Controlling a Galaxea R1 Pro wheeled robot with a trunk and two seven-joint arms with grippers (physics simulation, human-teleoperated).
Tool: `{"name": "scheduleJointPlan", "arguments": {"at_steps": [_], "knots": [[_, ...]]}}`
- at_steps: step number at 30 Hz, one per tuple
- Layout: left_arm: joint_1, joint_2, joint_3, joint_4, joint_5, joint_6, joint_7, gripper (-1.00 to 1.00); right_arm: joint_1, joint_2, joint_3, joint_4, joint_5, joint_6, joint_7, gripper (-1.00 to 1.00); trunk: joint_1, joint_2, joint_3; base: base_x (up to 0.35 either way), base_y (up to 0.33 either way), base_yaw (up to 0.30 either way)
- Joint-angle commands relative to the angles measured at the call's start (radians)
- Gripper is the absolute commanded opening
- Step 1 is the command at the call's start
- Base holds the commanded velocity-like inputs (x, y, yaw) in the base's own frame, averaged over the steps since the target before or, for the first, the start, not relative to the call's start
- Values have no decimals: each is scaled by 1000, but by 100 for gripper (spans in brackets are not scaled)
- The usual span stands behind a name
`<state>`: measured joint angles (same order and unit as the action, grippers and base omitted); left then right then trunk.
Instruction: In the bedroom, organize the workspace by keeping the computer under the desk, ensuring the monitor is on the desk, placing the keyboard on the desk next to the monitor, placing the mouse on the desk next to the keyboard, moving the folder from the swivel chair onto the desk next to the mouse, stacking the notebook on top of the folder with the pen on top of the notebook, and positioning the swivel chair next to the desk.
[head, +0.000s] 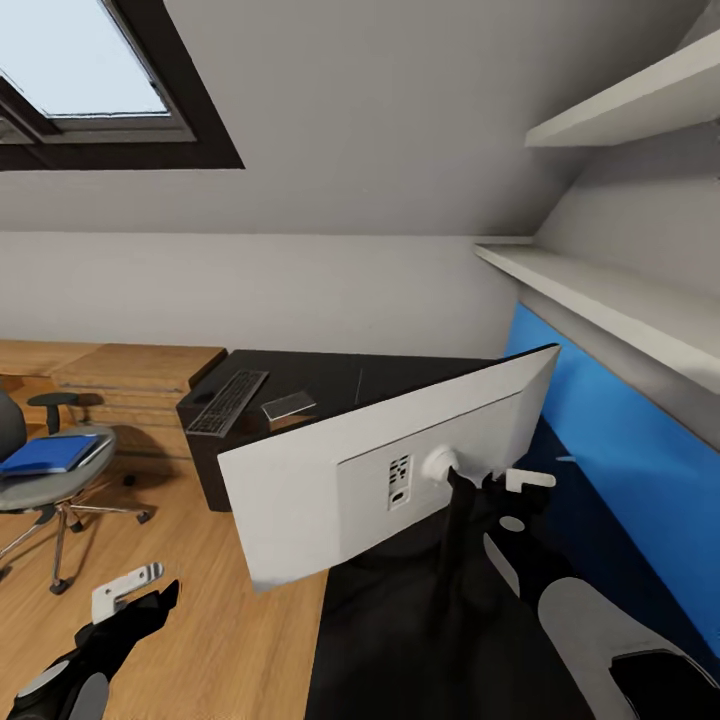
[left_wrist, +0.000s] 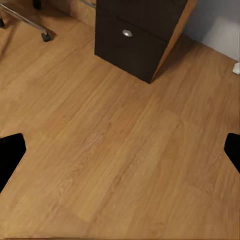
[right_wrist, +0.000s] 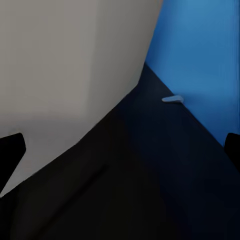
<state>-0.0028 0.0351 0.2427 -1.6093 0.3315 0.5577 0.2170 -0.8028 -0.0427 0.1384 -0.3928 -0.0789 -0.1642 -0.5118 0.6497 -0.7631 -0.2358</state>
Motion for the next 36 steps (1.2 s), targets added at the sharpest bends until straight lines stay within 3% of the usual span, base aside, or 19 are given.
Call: {"name": "scheduleJointPlan", "arguments": {"at_steps": [1,3,7,36], "knots": [[0,0,5,-1,11,4,8,100,-1,-1,7,1,-9,-5,-5,100,0,-1,-1,-270,133,0],[0,0,29,-1,13,4,8,100,-1,-2,7,0,-9,-5,-5,100,0,-1,-1,-291,121,0],[0,0,41,-1,14,4,7,100,-1,-5,7,0,-9,-5,-5,100,0,-1,-1,-313,61,0],[0,-2,47,-1,15,5,5,100,-1,-1,14,3,-13,-2,-35,100,0,-1,-1,-332,6,0]]}}
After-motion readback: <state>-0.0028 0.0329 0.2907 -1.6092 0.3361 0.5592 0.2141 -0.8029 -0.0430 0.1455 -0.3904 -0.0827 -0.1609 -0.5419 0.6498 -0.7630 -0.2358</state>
